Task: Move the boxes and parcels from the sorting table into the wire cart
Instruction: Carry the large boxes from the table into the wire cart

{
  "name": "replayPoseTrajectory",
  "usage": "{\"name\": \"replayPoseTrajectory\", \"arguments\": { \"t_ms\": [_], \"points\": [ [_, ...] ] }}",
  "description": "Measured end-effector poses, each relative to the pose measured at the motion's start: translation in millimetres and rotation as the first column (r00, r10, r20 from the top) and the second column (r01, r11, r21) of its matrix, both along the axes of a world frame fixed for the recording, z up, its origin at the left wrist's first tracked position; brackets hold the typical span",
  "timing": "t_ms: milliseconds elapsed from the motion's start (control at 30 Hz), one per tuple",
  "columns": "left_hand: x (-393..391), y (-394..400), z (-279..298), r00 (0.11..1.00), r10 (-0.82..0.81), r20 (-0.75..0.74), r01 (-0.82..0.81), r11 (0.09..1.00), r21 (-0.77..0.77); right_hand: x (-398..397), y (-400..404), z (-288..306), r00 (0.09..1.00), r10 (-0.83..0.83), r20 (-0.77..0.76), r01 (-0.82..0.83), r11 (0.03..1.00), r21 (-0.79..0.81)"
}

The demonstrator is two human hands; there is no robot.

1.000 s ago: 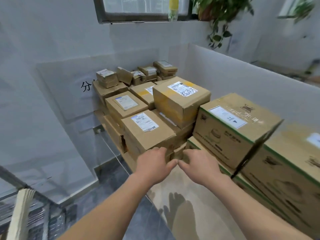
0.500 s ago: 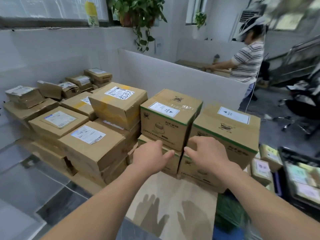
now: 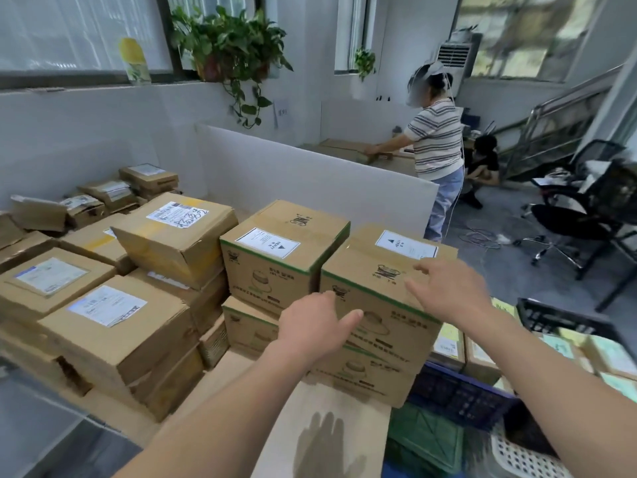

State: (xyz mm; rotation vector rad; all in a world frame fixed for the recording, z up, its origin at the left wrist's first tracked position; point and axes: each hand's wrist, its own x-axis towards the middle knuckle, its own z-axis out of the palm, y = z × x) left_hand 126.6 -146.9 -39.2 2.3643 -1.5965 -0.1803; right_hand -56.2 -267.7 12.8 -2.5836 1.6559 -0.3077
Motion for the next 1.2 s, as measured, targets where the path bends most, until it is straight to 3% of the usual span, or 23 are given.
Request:
{"name": "replayPoseTrajectory", "arguments": {
  "t_ms": [367,567,700,833,1067,1200],
  "points": [
    [-42.9,-55.8,-15.0,0.940,0.303,-0.159,-0.306,0.952,0.002,-24.4,-161.2,-29.8,0.998,0.059,0.001,-0.058,0.986,0.158],
    [-52.6,-58.9,-14.4,0.871,0.422,-0.252,-0.436,0.900,0.000,-20.0,-196.1,-35.5,0.990,0.047,0.129,-0.071,0.980,0.184],
    [-58.6,-53.7,-12.9,0.849,0.432,-0.305,-0.453,0.892,0.002,-13.9,-194.2,-34.0,0.991,0.132,0.031,-0.136,0.955,0.265],
    [-65.2,-51.3,-12.6,0.806,0.438,-0.398,-0.471,0.882,0.015,-17.7,-181.8,-35.3,0.989,0.140,0.047,-0.148,0.937,0.317],
    [-80.0,-16.0,-11.7,0.788,0.442,-0.427,-0.489,0.872,0.001,-42.4,-126.4,-32.9,0.990,0.142,-0.007,-0.137,0.964,0.229],
    [-87.9,24.1,-8.0,0.772,0.426,-0.472,-0.495,0.868,-0.026,-63.3,-81.4,-32.5,0.991,0.127,0.037,-0.132,0.965,0.226]
  ]
}}
